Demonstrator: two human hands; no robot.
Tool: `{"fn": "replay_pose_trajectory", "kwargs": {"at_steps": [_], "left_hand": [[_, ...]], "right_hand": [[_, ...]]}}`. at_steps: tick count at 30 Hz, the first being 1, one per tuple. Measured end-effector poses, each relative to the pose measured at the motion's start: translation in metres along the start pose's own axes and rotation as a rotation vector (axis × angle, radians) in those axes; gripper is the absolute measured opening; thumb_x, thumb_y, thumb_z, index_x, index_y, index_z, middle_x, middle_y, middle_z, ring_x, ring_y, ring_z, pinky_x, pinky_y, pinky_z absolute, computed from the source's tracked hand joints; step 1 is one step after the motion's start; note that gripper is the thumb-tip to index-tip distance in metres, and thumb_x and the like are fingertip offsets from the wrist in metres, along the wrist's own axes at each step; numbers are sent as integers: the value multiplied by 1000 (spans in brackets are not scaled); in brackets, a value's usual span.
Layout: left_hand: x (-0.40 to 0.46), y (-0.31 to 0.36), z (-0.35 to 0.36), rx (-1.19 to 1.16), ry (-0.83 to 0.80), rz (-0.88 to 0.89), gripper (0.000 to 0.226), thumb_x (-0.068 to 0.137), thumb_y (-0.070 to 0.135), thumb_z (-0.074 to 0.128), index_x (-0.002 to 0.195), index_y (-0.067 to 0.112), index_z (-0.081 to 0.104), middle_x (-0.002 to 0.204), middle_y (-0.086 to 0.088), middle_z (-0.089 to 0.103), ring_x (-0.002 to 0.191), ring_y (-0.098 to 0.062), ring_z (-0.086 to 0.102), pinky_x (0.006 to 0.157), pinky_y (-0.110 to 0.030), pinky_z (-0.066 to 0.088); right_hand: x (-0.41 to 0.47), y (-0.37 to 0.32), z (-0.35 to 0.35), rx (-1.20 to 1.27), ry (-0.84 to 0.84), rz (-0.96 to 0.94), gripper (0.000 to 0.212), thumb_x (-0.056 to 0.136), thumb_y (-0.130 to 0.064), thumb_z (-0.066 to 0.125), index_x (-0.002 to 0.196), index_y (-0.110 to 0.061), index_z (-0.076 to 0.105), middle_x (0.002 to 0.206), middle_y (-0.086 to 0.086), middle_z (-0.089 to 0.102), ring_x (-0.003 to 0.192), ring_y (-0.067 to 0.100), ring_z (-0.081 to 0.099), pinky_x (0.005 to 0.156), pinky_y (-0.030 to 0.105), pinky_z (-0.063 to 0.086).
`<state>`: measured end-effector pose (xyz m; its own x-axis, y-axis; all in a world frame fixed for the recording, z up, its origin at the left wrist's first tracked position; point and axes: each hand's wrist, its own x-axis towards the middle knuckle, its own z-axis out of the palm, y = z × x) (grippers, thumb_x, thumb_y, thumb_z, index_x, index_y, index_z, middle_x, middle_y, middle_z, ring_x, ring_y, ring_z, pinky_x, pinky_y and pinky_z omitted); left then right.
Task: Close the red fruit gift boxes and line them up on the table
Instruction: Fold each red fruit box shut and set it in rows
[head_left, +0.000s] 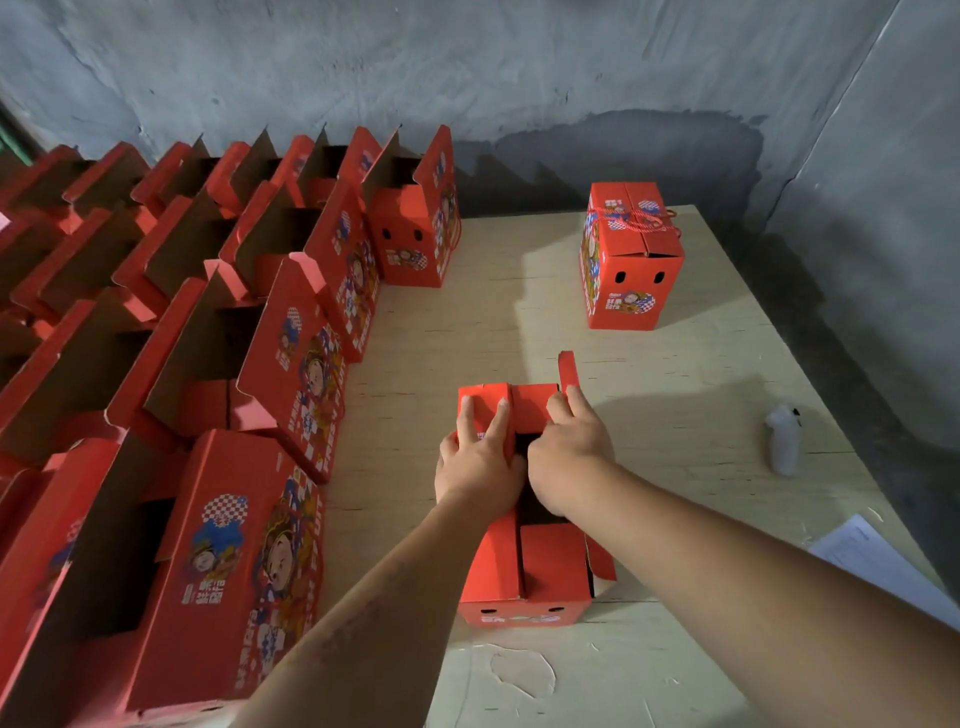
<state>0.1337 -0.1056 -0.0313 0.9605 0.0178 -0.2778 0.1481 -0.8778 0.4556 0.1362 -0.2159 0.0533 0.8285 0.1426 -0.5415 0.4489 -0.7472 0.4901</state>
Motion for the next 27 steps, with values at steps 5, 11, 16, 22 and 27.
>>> {"fn": "replay_pose_trajectory", "kwargs": {"at_steps": [5, 11, 16, 22, 27], "left_hand": [[-11, 1, 1, 80, 55, 75, 65, 102, 48, 33, 162, 43, 8, 172, 0, -5, 154, -41, 5, 126, -52, 6], [-99, -1, 17, -141, 52, 110, 71, 86, 71, 21, 155, 62, 7, 170, 20, -10, 157, -32, -7, 126, -53, -4], [-105, 6, 23, -10, 162, 7, 75, 89, 83, 12, 158, 55, 12, 170, 13, 9, 157, -29, 3, 127, -49, -3], [-90, 3, 31, 154, 208, 19, 66, 100, 57, 44, 160, 40, 22, 162, -1, 24, 153, -33, 11, 126, -47, 11], [-89, -6, 30, 181, 165, 42, 94, 82, 40, 62, 158, 38, 8, 160, 3, 13, 147, -32, 13, 119, -45, 31]], "right_hand": [[4, -5, 0, 28, 57, -17, 47, 94, -44, 59, 139, -32, 59, 149, -5, 53, 153, 31, 6, 122, 56, -11], [7, 1, 31, 499, 524, -44, 33, 95, -29, 48, 125, -27, 61, 126, -7, 66, 142, 23, 34, 123, 47, 1], [15, -5, 41, 1200, 917, 150, 65, 86, -2, 58, 149, -13, 47, 165, 19, 24, 147, 33, 24, 123, 45, 14], [34, -15, 48, 1654, 428, 151, 63, 108, -40, 39, 163, -36, 9, 172, 5, 6, 156, 26, 15, 124, 40, 16], [34, -32, 56, 1391, 421, 183, 56, 107, -38, 42, 160, -42, 22, 171, 9, 6, 149, 40, 28, 120, 41, 25]]}}
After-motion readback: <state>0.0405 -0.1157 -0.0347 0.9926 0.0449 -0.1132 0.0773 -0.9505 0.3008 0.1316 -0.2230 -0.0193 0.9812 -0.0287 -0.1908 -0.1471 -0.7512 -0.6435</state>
